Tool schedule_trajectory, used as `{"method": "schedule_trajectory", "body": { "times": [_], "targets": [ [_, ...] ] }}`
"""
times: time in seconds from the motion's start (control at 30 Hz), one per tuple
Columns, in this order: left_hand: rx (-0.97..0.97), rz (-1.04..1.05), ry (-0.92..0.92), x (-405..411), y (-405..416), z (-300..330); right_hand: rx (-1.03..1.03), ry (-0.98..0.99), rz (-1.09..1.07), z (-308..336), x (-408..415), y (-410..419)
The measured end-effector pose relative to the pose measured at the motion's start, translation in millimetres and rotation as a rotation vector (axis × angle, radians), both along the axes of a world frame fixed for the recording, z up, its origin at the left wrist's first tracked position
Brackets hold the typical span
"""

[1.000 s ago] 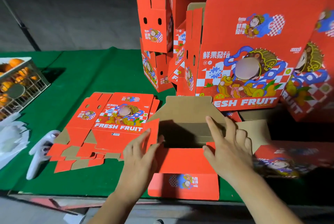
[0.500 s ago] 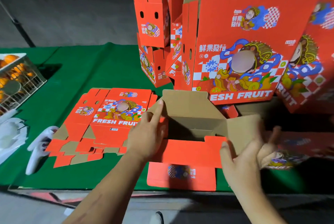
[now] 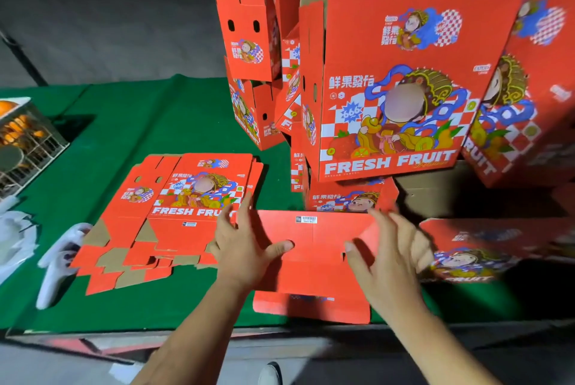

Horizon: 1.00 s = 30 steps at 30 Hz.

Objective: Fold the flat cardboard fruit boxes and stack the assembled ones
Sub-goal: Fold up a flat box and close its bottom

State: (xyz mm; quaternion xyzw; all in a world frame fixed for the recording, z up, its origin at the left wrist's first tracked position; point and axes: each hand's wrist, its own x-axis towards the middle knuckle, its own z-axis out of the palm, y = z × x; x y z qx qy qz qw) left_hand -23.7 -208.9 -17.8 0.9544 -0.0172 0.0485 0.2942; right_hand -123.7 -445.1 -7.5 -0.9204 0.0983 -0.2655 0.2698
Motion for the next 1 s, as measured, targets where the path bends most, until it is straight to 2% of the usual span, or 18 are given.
{"method": "schedule_trajectory", "body": {
  "times": [0.1,0.17,0.23,0.3,0.4,0.47,0.5,0.6,0.67,0.7,0.77,0.8,0.87,0.93,1.0],
  "targets": [
    [-0.104,0.001,0.142,4.1,3.8,-6.7,-0.499,0.360,0.126,13.9,32.5,-0.1],
    [-0.076,0.027,0.128,3.0,0.0,-5.0,-0.604,0.512,0.187,19.1,50.8,7.4],
    [-0.070,0.074,0.098,0.8,-6.7,-1.2,-0.657,0.519,0.164,21.7,57.1,14.3],
    [-0.163,0.041,0.015,-5.7,-6.2,1.4,-0.672,0.477,0.135,24.6,51.7,12.7],
    [-0.478,0.037,-0.183,-22.6,7.5,15.6,-0.569,0.291,0.157,25.5,37.7,4.1],
    [-0.686,0.114,-0.195,-28.1,18.4,28.9,-0.526,0.251,0.151,28.7,33.0,7.9],
    [-0.710,0.144,-0.177,-27.7,23.5,34.2,-0.518,0.268,0.154,32.2,32.6,14.0],
    [-0.525,0.142,-0.130,-17.6,34.6,41.7,-0.501,0.357,0.233,43.2,37.1,30.6],
    [-0.585,0.173,-0.096,-18.0,37.9,40.1,-0.415,0.339,0.302,48.5,38.8,33.7],
    [-0.659,0.219,-0.025,-19.8,38.2,37.3,-0.315,0.325,0.271,49.2,38.5,31.7],
    [-0.770,0.347,0.209,-22.9,36.8,23.0,-0.094,0.375,0.066,43.1,37.5,20.7],
    [-0.807,0.354,0.344,-27.7,35.0,13.4,0.019,0.466,-0.001,39.3,34.2,14.7],
    [-0.821,0.256,0.551,-40.0,29.9,-3.2,0.233,0.705,0.063,29.3,21.3,11.1],
    [-0.761,0.143,0.523,-55.4,23.1,-5.4,0.254,0.825,0.188,13.6,3.8,17.5],
    [-0.763,0.104,0.417,-69.0,28.7,1.0,0.202,0.677,0.197,6.6,-6.1,22.4]
  ]
}}
